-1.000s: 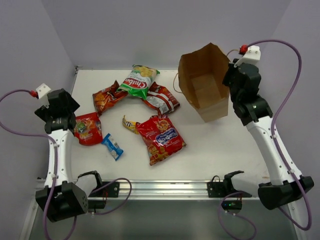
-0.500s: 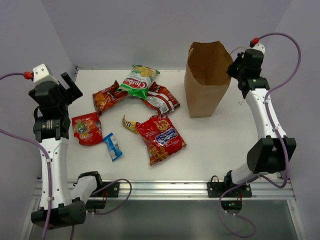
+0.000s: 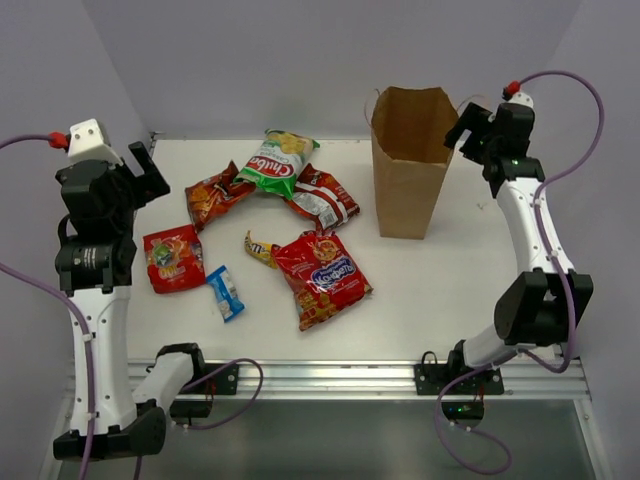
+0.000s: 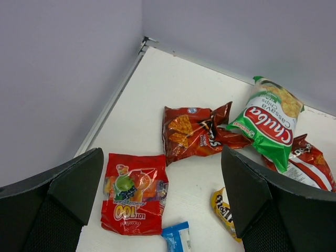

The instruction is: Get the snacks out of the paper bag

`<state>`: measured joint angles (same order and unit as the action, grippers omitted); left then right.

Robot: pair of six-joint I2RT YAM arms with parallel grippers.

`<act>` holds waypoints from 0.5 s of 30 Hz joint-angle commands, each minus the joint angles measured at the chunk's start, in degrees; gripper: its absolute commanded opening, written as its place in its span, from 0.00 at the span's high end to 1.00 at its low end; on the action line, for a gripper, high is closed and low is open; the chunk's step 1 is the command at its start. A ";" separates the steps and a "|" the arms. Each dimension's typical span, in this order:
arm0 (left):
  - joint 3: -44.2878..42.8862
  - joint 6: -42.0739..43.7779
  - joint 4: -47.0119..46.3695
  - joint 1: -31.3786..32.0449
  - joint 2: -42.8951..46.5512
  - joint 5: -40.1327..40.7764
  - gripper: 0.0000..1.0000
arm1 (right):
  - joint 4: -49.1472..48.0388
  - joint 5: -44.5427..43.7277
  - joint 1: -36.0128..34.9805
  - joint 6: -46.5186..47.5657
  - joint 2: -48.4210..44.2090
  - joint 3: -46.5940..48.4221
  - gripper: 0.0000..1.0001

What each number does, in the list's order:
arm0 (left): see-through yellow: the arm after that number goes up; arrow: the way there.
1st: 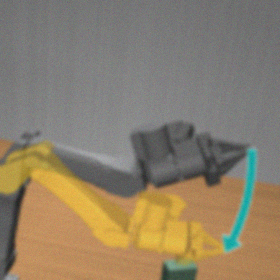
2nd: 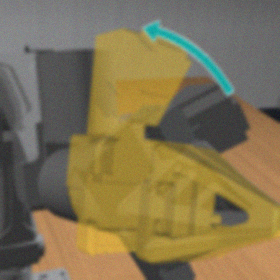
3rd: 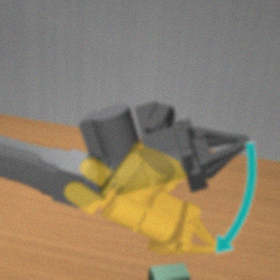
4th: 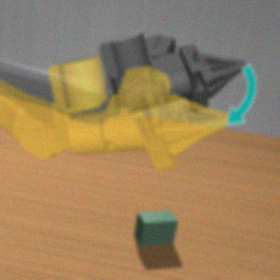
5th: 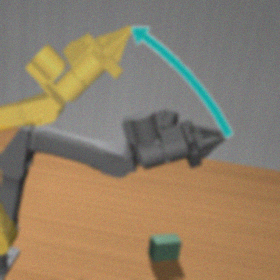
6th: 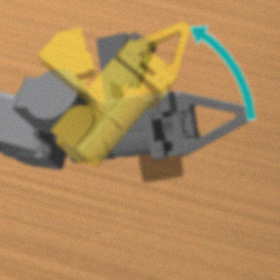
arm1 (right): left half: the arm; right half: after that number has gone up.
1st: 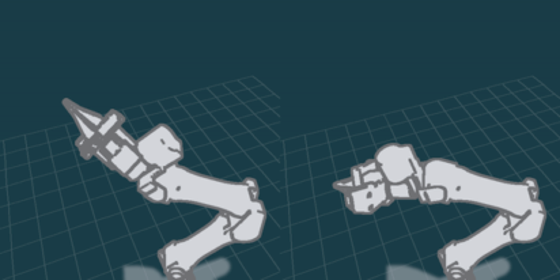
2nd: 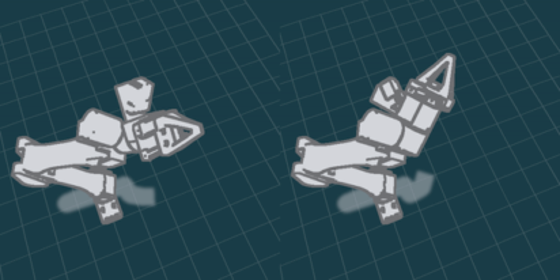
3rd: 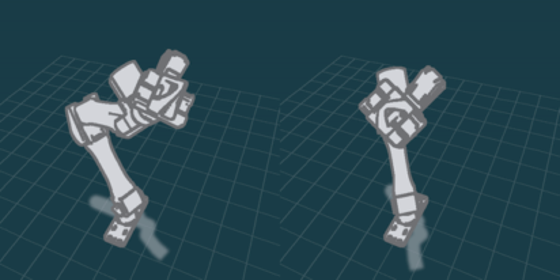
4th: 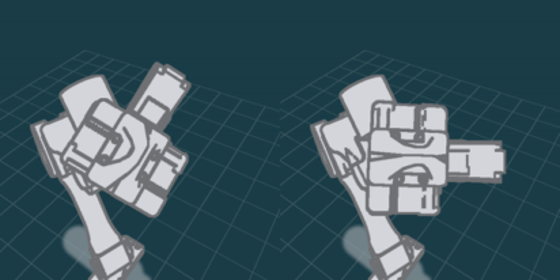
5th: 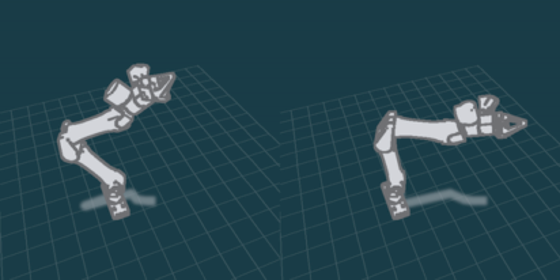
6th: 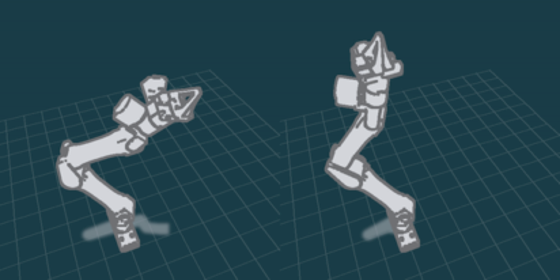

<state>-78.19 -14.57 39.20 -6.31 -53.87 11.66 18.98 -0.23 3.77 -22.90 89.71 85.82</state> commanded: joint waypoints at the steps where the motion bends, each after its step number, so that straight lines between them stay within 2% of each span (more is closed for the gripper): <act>1: -4.51 2.09 2.02 0.59 0.87 -2.08 0.00 | 2.63 -0.64 0.01 4.08 -6.12 3.82 0.07; 3: -6.26 2.35 2.98 0.68 0.96 -3.13 0.00 | 5.27 -2.66 0.10 5.14 -8.83 5.05 0.01; 6: -7.85 2.79 4.21 0.94 1.48 -4.71 0.00 | 8.26 -3.72 0.10 5.93 -12.62 5.32 0.01; 15: -15.93 4.99 7.20 4.62 6.49 -9.55 0.00 | 12.04 -1.88 0.10 9.09 -38.45 0.05 0.01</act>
<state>-90.39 -12.19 45.01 -3.62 -49.89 5.23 29.02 -2.35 3.77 -16.34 58.76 86.70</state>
